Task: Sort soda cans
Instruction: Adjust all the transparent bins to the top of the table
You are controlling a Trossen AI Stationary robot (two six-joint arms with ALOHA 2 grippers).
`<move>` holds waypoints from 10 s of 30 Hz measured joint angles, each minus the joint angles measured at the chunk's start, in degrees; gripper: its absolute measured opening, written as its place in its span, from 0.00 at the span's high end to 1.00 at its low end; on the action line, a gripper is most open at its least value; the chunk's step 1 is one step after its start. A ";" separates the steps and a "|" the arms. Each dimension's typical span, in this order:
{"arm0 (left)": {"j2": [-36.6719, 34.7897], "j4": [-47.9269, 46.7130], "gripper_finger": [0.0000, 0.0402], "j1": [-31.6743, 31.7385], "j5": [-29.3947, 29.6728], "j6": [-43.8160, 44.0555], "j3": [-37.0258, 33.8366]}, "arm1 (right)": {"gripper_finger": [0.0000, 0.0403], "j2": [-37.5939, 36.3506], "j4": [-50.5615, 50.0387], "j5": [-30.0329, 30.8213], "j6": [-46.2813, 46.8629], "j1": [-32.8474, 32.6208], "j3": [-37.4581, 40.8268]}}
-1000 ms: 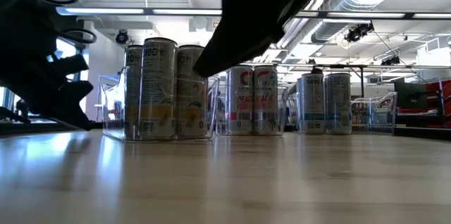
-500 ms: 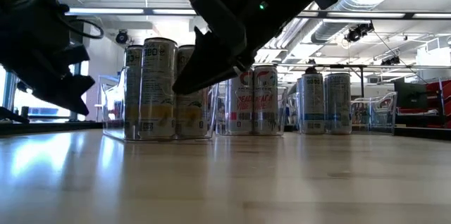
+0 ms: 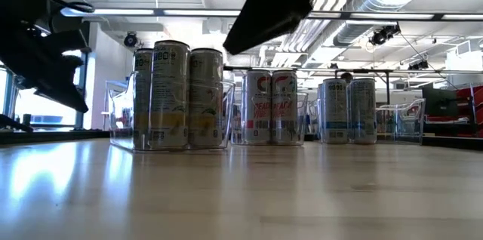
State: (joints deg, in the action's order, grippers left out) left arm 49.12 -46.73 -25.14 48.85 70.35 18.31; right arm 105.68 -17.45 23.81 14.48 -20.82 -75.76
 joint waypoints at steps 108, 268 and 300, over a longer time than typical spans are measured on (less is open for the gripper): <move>34.33 77.14 1.00 58.68 -33.48 -56.98 -0.64 | 0.73 -4.25 2.86 17.27 11.54 -9.22 3.49; -6.05 27.31 1.00 8.76 -4.17 -37.62 0.66 | 0.42 -49.08 -18.26 -1.57 24.52 25.15 42.06; -6.03 33.84 0.89 14.70 8.79 -45.45 0.66 | 0.33 -34.74 12.83 -4.64 -30.18 46.21 42.06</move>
State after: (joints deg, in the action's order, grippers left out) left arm 43.09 -12.89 -10.44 57.64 24.89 18.96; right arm 70.94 -4.62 19.17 -15.69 25.39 -33.69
